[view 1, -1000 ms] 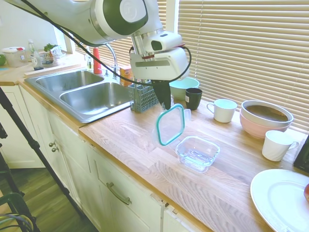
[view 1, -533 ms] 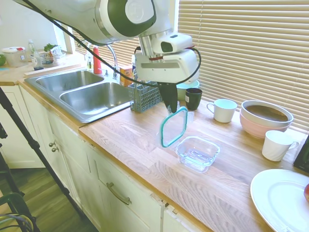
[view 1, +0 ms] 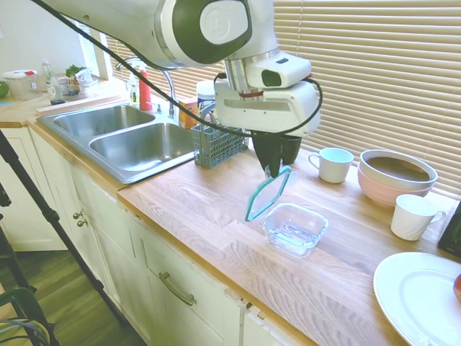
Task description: Cover the lid of the food container
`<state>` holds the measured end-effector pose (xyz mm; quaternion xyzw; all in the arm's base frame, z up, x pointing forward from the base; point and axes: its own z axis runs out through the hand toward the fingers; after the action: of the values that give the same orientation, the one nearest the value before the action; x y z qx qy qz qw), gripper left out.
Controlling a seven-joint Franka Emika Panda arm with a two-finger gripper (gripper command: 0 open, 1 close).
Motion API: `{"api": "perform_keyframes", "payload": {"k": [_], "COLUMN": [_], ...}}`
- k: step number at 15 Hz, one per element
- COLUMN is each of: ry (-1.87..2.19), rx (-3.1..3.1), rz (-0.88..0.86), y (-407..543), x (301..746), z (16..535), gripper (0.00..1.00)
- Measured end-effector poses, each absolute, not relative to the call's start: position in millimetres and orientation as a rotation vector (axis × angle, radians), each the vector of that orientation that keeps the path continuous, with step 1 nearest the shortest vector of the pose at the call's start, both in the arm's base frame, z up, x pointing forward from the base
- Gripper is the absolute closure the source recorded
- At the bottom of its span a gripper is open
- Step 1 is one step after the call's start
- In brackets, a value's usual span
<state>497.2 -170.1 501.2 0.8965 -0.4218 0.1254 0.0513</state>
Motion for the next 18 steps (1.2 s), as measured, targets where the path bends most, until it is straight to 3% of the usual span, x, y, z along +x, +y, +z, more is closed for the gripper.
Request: {"api": "perform_keyframes", "payload": {"k": [18], "ry": [-1.32], "rx": [2.836], "rz": [0.404], "y": [-227.2], "x": [515.1], "z": [475.9], "gripper": [1.0]}}
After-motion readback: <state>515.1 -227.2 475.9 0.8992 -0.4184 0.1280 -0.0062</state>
